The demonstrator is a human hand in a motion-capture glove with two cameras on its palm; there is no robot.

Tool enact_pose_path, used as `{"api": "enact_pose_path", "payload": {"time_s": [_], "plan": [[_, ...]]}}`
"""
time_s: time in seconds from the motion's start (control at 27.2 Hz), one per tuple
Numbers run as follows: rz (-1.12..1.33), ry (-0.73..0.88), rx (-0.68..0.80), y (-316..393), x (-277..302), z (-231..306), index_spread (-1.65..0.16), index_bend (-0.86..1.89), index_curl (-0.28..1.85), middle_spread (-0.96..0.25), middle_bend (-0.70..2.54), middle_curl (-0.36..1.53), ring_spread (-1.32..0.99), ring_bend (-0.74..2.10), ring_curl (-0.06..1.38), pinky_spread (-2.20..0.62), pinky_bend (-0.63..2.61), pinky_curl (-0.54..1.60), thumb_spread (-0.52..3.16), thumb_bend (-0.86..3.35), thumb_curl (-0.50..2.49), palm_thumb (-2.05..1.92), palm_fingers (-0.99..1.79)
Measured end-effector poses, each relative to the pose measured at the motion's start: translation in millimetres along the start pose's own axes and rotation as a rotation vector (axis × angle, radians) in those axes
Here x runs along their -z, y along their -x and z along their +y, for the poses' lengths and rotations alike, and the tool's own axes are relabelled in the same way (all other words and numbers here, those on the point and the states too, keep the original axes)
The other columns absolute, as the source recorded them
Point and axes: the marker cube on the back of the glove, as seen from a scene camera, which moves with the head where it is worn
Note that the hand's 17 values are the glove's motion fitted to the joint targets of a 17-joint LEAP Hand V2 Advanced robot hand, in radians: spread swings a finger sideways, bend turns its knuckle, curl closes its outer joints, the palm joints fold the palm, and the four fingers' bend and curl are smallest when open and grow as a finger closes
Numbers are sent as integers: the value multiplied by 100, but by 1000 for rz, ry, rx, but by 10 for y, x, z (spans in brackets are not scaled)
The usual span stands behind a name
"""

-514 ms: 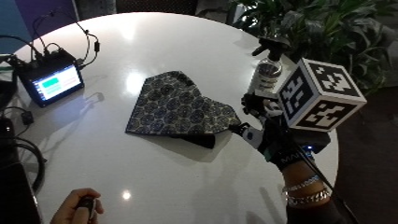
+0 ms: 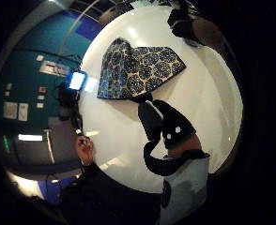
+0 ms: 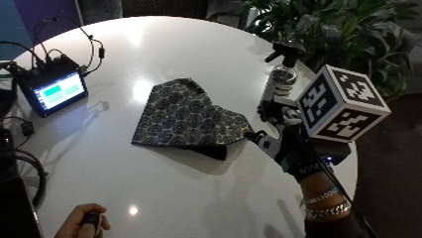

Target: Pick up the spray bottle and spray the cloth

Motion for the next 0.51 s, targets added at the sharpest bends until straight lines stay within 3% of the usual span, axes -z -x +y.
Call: {"api": "enact_pose_path", "payload": {"time_s": [0.29, 0.51], "plan": [[-54, -122, -76, -25, 48, -330, -39, 31, 28, -2, 18, 21, -1, 23, 19, 25, 24, 22, 102, 18, 18, 57, 59], [-195, -278, -260, -200, 60, -687, -37, 17, 27, -3, 19, 24, -3, 35, 24, 21, 27, 24, 108, 17, 20, 62, 80]]}}
